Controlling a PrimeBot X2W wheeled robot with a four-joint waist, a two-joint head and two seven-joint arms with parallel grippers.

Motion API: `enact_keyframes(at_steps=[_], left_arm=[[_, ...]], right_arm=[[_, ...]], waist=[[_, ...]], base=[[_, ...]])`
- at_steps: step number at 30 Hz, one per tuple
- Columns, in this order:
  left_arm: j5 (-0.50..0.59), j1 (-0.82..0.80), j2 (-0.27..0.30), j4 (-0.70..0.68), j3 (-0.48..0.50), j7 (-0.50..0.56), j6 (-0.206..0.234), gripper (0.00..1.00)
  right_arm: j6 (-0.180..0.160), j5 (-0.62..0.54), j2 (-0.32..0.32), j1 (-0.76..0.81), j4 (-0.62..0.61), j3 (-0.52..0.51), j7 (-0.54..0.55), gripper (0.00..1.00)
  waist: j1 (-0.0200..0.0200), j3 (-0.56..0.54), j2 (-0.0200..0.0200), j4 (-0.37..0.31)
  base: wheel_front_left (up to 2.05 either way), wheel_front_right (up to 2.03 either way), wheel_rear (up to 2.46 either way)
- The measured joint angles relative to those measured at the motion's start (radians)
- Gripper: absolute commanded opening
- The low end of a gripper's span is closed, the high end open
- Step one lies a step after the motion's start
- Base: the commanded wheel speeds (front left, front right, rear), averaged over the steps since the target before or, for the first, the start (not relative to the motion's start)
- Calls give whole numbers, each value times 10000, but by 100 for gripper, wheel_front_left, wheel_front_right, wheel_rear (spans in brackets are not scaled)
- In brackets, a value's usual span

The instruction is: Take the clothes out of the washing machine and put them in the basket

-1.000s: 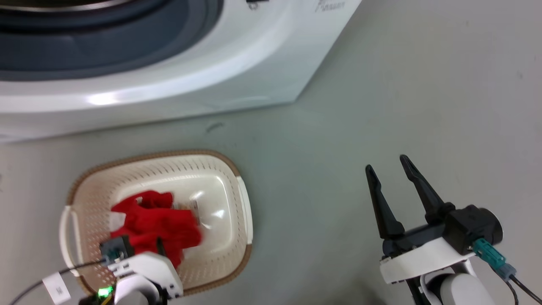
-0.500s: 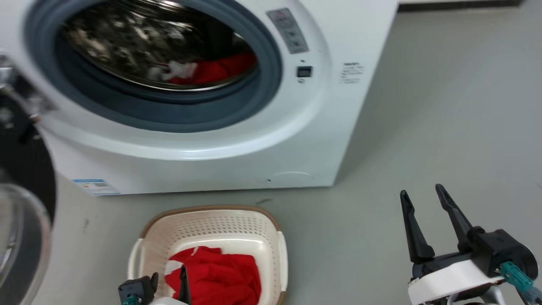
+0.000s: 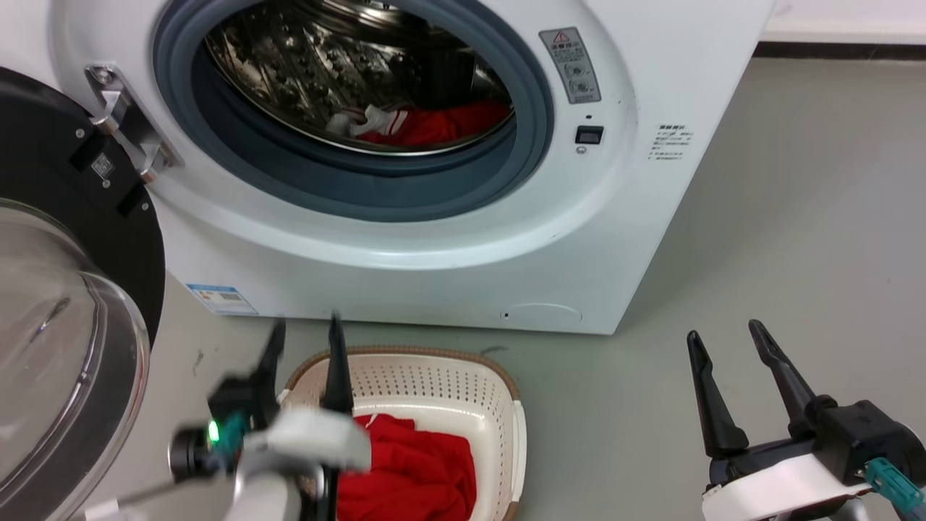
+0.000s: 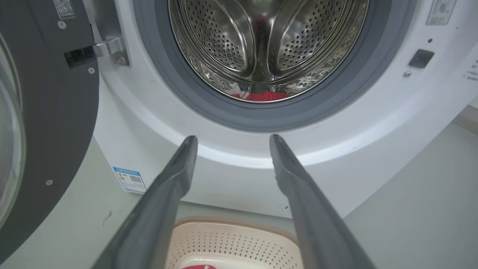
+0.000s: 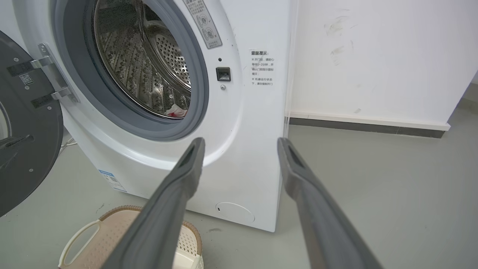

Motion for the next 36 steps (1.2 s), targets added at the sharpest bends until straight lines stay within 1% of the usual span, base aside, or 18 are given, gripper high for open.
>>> enact_keyframes(at_steps=[3, 6, 11, 14, 18, 21, 25, 31, 34, 36], left_arm=[[134, -1080, 0, -31, 23, 0, 0, 100], [136, -2244, 0, 341, 8, 0, -8, 100], [213, -4403, 13, 1532, 272, -2, -115, 100], [224, -5637, 180, 2518, 433, -2, -274, 100], [242, -7363, 627, 3998, 529, 88, -412, 100], [301, -8664, 978, 4945, 554, 451, -443, 100], [437, -10154, 1595, 6004, 560, 1083, -451, 100], [662, -12034, 2464, 7242, 408, 2437, -460, 100], [721, -12710, 2909, 7816, 366, 3350, -500, 100], [763, -13145, 3129, 8055, 326, 3969, -439, 100]], right_arm=[[0, -17, 0, -6, -134, 6, 65, 100], [0, -29, 0, -43, -194, 130, 107, 100], [0, -42, 2, -293, -267, 414, 102, 100], [0, -15, 0, -473, -265, 537, 46, 100], [0, 94, 0, -713, -134, 723, -132, 100], [0, 221, -2, -991, -8, 936, -284, 100], [0, 439, 0, -1302, 215, 1281, -491, 100], [0, 825, -10, -1710, 679, 1768, -874, 100], [0, 1093, -12, -1836, 897, 2092, -1043, 100], [0, 1235, -13, -1831, 1020, 2288, -1141, 100]], waist=[[1, 227, 1, 33], [1, 492, 0, 29], [2, 1041, 0, -127], [2, 1447, 0, -301], [3, 2041, 0, -627], [3, 2532, 0, -915], [4, 3194, 0, -1416], [4, 4190, 0, -2324], [5, 4593, 0, -2861], [4, 4840, 0, -3203]], base=[[0, 0, 0], [0, 0, 0], [0, 0, 0], [0, 0, 0], [0, 0, 0], [0, 0, 0], [0, 0, 0], [0, 0, 0], [0, 0, 0], [0, 0, 0]])
